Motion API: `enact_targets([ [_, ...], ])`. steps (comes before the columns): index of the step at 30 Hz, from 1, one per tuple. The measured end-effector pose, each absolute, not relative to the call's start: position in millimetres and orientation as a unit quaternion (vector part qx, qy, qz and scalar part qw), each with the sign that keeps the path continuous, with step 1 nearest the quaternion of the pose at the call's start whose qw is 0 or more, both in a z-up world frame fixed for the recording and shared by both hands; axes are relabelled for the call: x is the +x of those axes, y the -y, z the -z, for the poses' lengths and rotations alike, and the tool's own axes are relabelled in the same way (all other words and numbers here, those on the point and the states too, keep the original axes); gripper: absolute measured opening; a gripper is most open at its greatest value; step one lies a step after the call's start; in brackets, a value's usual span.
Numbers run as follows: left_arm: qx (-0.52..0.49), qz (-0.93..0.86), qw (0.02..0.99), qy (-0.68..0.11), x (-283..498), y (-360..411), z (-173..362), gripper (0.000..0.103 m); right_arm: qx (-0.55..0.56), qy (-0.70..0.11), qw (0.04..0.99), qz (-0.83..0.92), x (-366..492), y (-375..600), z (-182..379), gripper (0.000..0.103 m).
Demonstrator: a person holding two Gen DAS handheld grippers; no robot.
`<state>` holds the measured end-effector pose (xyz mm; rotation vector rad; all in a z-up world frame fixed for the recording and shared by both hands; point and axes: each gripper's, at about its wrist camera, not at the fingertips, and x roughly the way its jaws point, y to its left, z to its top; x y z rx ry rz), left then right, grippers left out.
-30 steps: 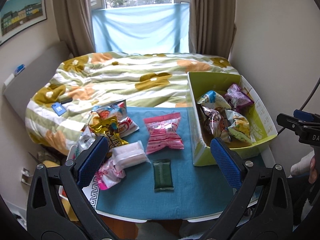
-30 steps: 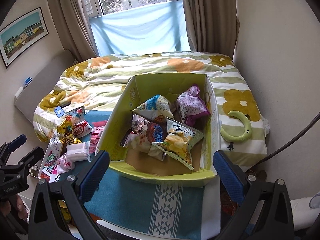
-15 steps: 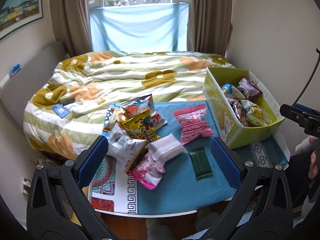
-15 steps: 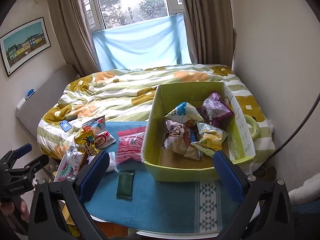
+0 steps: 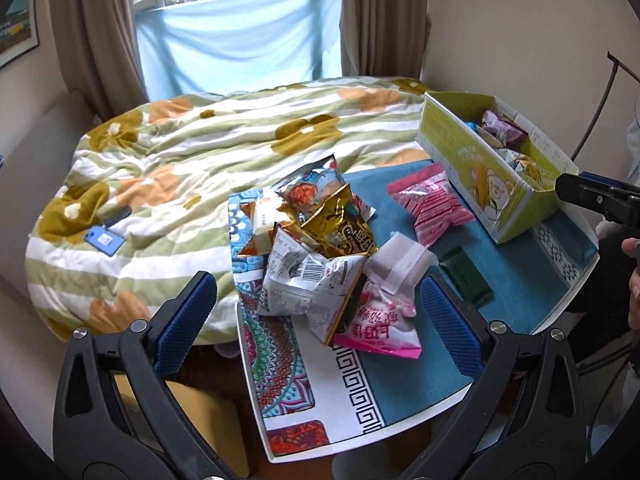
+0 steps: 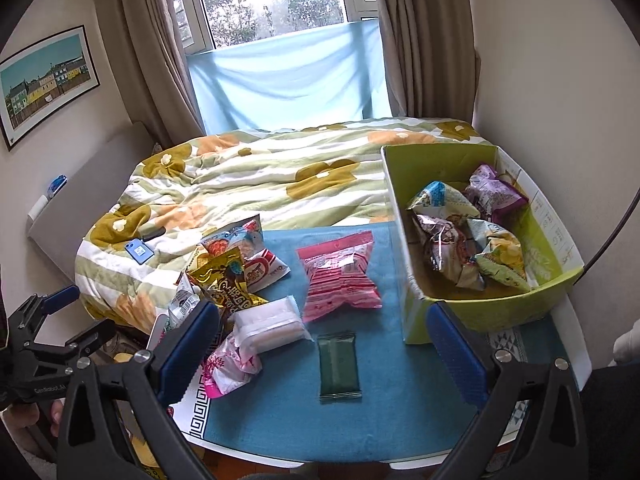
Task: Organize snacks
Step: 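Grasp a white MPM bag with the left tool while the right tool grasps the white tissue pack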
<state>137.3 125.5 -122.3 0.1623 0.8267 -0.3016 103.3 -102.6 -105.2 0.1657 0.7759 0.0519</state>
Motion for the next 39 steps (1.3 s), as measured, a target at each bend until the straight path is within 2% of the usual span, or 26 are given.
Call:
enact_targets([
  [17,0.154,0.225,0.839,-0.471,224,-112,246,0.101,0.065,-0.446,0.889,-0.08,161,54,196,0.103],
  [24,0.158,0.231,0.828,-0.486,236,-111,269,0.101,0.061,-0.468,0.876,-0.097,177,51,225,0.103],
  [33,0.133,0.25,0.824,-0.491,246,-115,273,0.101,0.047,-0.494,0.857,-0.138,200,38,255,0.103],
  [36,0.132,0.258,0.823,-0.489,246,-115,272,0.096,0.047,-0.498,0.853,-0.152,206,33,262,0.103],
  [38,0.133,0.265,0.821,-0.488,244,-117,270,0.085,0.043,-0.501,0.85,-0.159,209,30,266,0.103],
  [39,0.139,0.264,0.822,-0.486,243,-117,269,0.083,0.039,-0.502,0.849,-0.163,210,27,268,0.103],
])
